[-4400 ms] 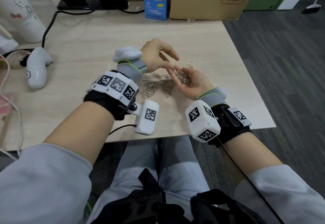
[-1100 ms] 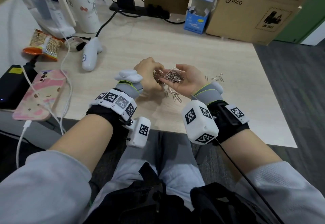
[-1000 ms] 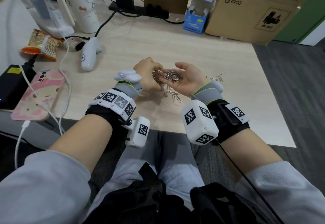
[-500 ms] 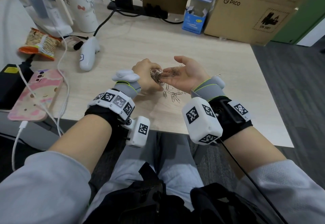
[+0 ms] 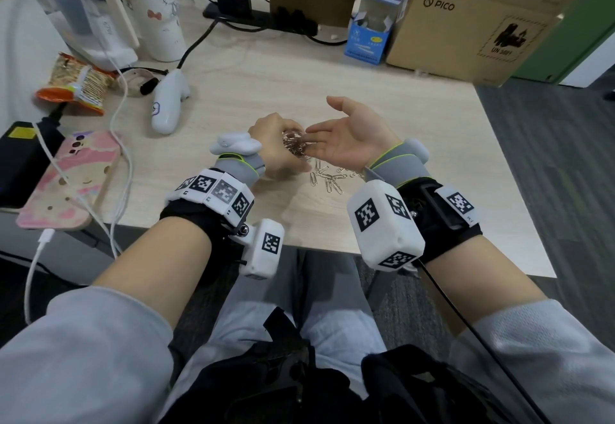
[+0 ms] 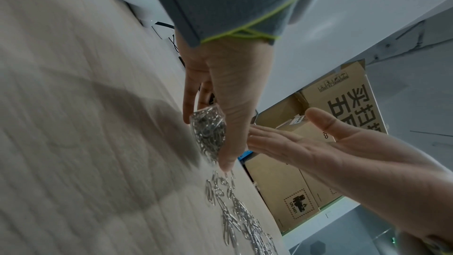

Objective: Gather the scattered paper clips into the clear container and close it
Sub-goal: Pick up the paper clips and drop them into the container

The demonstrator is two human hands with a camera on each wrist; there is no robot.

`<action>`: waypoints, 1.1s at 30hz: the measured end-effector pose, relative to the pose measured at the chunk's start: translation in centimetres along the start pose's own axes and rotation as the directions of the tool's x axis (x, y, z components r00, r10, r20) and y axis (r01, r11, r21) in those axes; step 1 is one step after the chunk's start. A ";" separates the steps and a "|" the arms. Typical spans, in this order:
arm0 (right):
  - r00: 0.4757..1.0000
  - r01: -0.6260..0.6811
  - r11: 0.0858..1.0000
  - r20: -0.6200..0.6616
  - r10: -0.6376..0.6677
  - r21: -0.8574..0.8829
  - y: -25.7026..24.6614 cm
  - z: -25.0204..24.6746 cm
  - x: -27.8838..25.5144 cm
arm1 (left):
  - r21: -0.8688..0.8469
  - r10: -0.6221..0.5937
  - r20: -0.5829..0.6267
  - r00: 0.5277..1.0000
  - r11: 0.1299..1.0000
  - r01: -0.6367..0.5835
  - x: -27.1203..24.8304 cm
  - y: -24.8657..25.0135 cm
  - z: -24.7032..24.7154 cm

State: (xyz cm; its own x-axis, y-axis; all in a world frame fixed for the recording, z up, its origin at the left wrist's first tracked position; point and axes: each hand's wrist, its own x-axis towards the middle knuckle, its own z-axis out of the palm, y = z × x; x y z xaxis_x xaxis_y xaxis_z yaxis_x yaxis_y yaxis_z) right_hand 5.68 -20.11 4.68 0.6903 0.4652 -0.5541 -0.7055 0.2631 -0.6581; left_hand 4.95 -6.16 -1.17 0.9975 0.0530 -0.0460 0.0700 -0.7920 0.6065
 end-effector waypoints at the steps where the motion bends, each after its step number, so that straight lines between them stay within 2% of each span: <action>1: 1.000 0.003 1.000 0.003 -0.003 -0.030 0.0 -0.2 0.1 | -0.005 -0.003 0.005 1.000 1.000 0.003 -0.1 0.0 0.0; 6: 0.999 0.039 0.987 -0.019 -0.043 -0.156 0.2 -1.3 0.7 | 0.020 -0.015 0.026 1.000 1.000 0.015 -0.6 -0.6 0.1; 9: 0.994 0.098 0.989 -0.043 -0.103 -0.113 0.4 -2.4 0.7 | 0.021 -0.020 0.041 0.999 1.000 0.019 -1.0 -0.6 0.0; 12: 0.979 0.152 0.988 -0.133 -0.156 -0.043 0.8 -3.9 1.0 | 0.005 -0.017 0.050 0.999 1.000 0.017 -1.2 -0.4 -0.1; 14: 0.948 0.198 0.976 -0.235 -0.215 -0.094 1.1 -5.1 1.1 | 0.041 -0.010 0.066 0.998 0.999 0.007 -1.1 -0.2 -0.1; 17: 0.852 0.266 0.920 -0.376 -0.364 -0.289 1.4 -6.8 1.0 | 0.115 0.016 0.058 0.998 0.993 -0.023 -0.5 0.6 -0.3; 20: 0.693 0.273 0.800 -0.467 -0.549 -0.534 1.4 -8.7 1.2 | 0.097 0.069 0.073 0.995 0.992 -0.076 0.5 2.1 -0.4; 22: 0.580 0.227 0.721 -0.504 -0.640 -0.655 1.2 -9.9 1.1 | 0.057 0.105 0.088 0.991 0.992 -0.111 1.4 3.4 0.1; 23: 0.547 0.190 0.689 -0.507 -0.666 -0.699 1.1 -10.5 0.9 | 0.048 0.121 0.096 0.988 0.991 -0.126 1.8 3.9 0.5; 25: 0.516 0.084 0.625 -0.503 -0.694 -0.776 0.8 -11.6 0.3 | 0.055 0.145 0.125 0.982 0.987 -0.153 2.7 5.1 1.7; 28: 0.527 -0.018 0.556 -0.480 -0.701 -0.831 0.0 -13.5 0.1 | 0.131 0.123 0.240 0.963 0.979 -0.157 4.0 6.9 3.6; 30: 0.598 -0.068 0.498 -0.435 -0.674 -0.865 -0.4 -14.3 0.2 | 0.186 0.064 0.297 0.953 0.975 -0.124 4.9 7.4 4.5; 33: 0.716 -0.121 0.350 -0.326 -0.618 -0.929 -0.7 -15.3 0.3 | 0.286 -0.014 0.318 0.948 0.955 -0.082 6.0 8.0 6.0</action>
State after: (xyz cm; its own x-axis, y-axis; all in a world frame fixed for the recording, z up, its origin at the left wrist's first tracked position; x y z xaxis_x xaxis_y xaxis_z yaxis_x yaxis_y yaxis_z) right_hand 8.82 -33.06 -2.87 0.9821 -0.1053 -0.1562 -0.1816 -0.7493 -0.6368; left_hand 11.47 -15.84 -1.29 0.9433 -0.1326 -0.3044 -0.0165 -0.9343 0.3561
